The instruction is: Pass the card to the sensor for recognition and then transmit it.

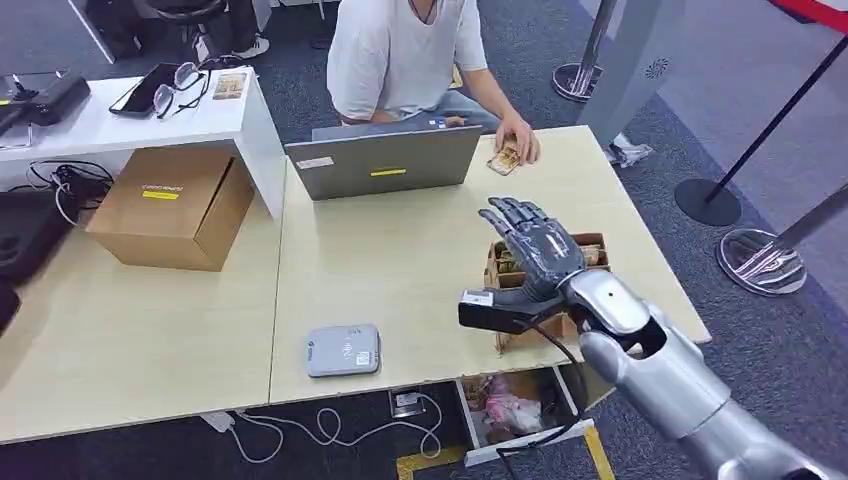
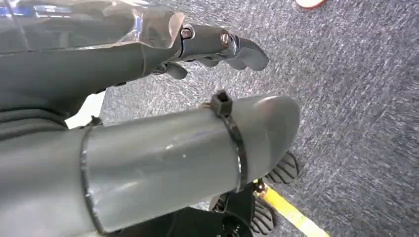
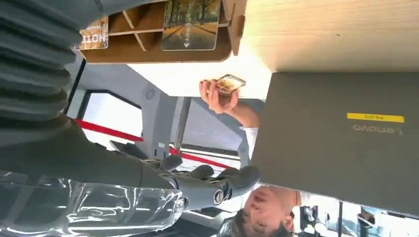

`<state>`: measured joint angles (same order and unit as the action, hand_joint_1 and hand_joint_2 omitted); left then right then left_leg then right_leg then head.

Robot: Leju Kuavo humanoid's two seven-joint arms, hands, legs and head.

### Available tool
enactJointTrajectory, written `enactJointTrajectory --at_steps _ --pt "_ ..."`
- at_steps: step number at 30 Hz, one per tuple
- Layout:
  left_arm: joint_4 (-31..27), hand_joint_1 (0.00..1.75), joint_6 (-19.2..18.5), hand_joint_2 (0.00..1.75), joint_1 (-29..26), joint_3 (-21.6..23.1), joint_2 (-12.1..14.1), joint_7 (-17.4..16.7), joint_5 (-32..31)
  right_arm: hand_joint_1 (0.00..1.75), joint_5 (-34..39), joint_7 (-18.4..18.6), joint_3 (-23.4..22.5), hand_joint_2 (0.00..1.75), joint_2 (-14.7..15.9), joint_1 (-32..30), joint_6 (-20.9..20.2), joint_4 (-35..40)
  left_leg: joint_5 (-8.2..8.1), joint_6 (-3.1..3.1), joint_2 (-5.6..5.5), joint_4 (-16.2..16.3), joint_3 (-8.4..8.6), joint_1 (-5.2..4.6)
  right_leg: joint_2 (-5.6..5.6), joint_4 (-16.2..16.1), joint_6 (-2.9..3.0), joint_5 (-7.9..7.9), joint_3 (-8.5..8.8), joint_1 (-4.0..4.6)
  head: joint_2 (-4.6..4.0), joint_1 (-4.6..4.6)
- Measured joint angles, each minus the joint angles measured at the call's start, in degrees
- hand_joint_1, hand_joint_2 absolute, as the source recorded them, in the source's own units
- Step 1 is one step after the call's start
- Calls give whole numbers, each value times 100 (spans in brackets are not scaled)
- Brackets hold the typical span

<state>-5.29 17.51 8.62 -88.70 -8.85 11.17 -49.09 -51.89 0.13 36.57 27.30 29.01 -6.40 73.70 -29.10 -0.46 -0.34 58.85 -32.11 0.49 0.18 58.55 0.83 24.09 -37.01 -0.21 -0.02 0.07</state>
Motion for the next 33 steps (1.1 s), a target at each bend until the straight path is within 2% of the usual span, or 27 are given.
enactJointTrajectory --at_steps 10,17,20,22,28,33 --pt "0 0 -83 0 -134 0 52 37 -4 0 184 297 85 175 433 -124 -90 83 -3 3 0 0 1 -1 -2 -2 -1 1 -1 0 0 0" --pt "0 0 -83 0 -138 0 52 37 0 0 188 310 85 175 463 -147 -87 103 -4 4 0 0 1 -1 -2 -2 -1 1 -1 0 0 0" --pt "0 0 -79 0 -148 0 55 35 7 0 201 341 85 175 573 -240 -87 175 -4 4 0 0 0 -1 -1 -2 -1 1 -1 0 0 0" --pt "0 0 -74 0 -157 0 63 -66 44 0 247 356 41 175 798 -439 -107 374 -4 4 0 0 -1 -1 -2 -2 -1 1 0 0 0 0" --pt "0 0 -76 0 -152 0 79 -68 216 0 308 321 11 175 946 -522 -114 498 -4 4 1 0 1 -1 -1 -2 -1 1 0 0 0 0" --pt "0 0 -142 0 -162 0 87 -18 85 0 402 341 -46 175 1128 -746 -129 634 -4 4 -4 0 -1 0 -5 -2 -6 5 1 0 0 0"
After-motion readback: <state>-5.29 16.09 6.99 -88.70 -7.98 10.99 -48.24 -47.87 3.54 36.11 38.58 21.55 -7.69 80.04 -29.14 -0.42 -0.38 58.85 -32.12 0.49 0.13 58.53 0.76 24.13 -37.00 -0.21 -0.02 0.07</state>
